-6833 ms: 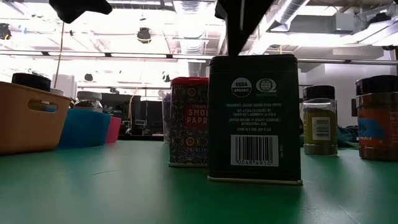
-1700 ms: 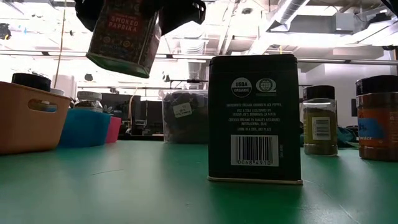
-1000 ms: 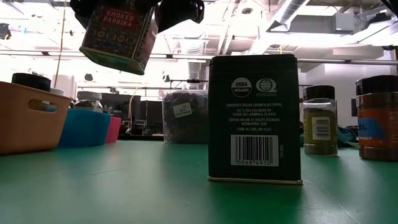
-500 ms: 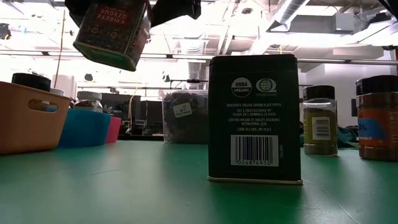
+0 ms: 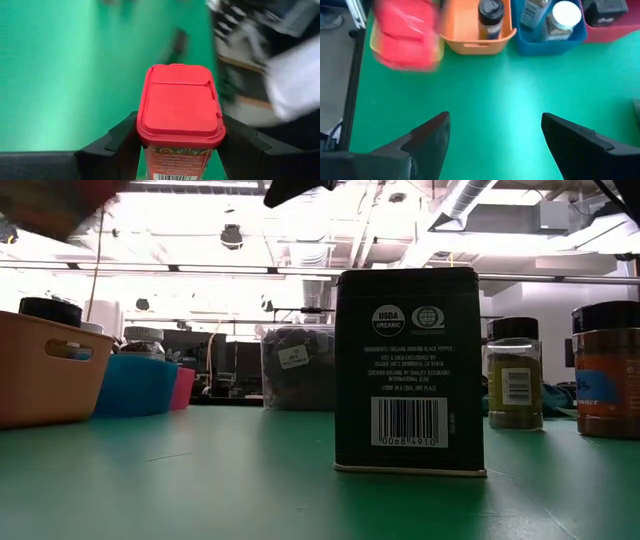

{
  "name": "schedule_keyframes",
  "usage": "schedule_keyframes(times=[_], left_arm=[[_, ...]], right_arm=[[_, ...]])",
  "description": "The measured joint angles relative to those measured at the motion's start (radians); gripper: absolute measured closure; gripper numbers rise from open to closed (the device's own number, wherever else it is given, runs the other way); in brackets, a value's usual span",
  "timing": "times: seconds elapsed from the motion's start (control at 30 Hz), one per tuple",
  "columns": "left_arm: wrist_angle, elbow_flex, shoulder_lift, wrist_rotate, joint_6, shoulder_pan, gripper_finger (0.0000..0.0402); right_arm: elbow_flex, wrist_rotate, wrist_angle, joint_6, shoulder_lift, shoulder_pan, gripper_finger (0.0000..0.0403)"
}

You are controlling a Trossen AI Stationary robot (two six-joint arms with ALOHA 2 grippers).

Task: Sort spices by type
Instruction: Put the left red seasoning can into the yellow bin

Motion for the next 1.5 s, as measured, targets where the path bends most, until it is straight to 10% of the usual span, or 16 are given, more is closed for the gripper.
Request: schedule_keyframes(times=[0.3,0.7,1.5], left_arm=[[-0.067,0.000,0.036,0.111,-0.225,-0.239,0.0192],[-0.302,0.000,0.122,-0.169,-0.527,-0.481,0.0191],[-0.292,0.002,0.398,-0.352,-0.855,-0.630,0.0191]], right_arm=[[0.001,0.003,0.003,-0.002,0.000,-0.006,0.0070],[0.001,0.003,0.018,0.001,0.000,0.003,0.0070],[0.001,0.003,0.017,0.025,0.000,0.017,0.0070]])
